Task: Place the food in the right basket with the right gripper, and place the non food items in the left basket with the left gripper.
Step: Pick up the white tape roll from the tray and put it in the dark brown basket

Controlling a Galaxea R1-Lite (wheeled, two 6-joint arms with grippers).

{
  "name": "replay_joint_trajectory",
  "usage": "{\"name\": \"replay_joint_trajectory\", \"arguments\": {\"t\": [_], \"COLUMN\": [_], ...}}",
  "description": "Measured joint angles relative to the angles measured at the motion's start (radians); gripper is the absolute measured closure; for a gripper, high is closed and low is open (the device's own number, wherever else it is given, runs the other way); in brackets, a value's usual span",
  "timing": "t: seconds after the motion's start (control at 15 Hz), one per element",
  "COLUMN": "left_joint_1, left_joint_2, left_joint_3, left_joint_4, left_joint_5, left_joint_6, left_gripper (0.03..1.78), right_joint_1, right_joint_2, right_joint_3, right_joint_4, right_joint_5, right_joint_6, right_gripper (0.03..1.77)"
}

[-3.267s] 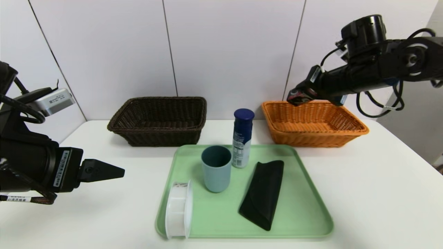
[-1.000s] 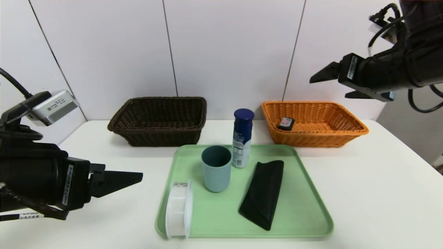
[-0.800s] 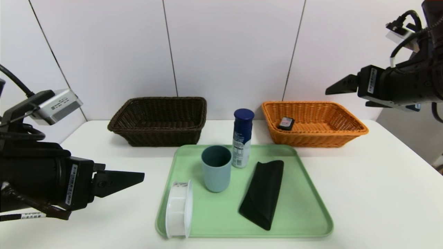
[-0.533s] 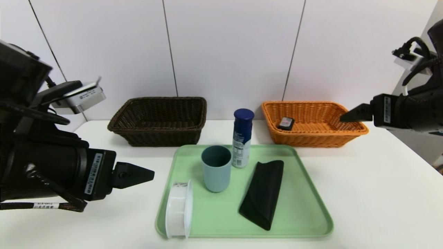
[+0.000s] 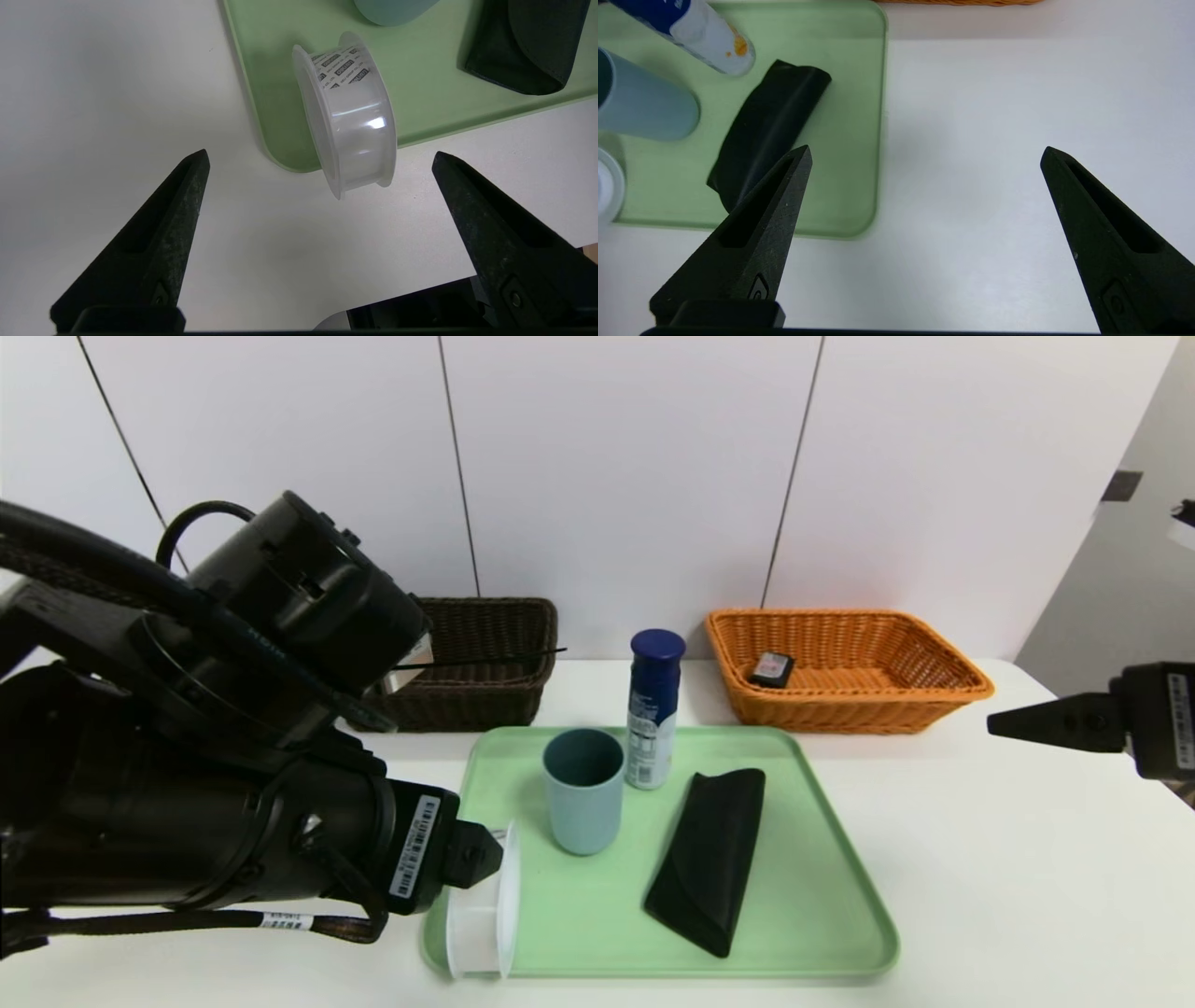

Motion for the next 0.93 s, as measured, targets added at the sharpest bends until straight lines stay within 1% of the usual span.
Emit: {"name": "replay_joint_trajectory", "arguments": {"t": [0.13, 0.33, 0.47, 0.53, 0.73, 0.93], "left_joint_1": [-0.009, -0.017, -0.027, -0.032, -0.038, -0.039], "left_joint_2": [0.017, 0.038, 0.059, 0.074, 0.129, 0.19], "left_joint_3": [-0.004, -0.01, -0.022, -0.036, -0.066, -0.073], "left_joint_4": [-0.002, -0.004, 0.001, 0.005, 0.008, 0.004], "left_joint_5": [0.0, 0.009, 0.042, 0.048, 0.049, 0.047], "left_joint_6": [-0.001, -0.001, -0.024, -0.055, -0.103, -0.152], "left_gripper": [0.12, 0.12, 0.12, 0.12, 0.12, 0.12], "right_joint_1": [-0.006, 0.0, -0.001, -0.005, -0.022, -0.043], "right_joint_2": [-0.049, -0.083, -0.087, -0.089, -0.093, -0.095], "right_joint_3": [0.053, 0.105, 0.119, 0.13, 0.158, 0.168], "right_joint_4": [-0.026, -0.061, -0.063, -0.065, -0.112, -0.119], "right_joint_5": [-0.014, -0.003, -0.003, -0.003, -0.014, -0.014], "right_joint_6": [-0.097, -0.218, -0.23, -0.227, -0.226, -0.224], "right_gripper": [0.11, 0.11, 0.11, 0.11, 0.11, 0.11]}}
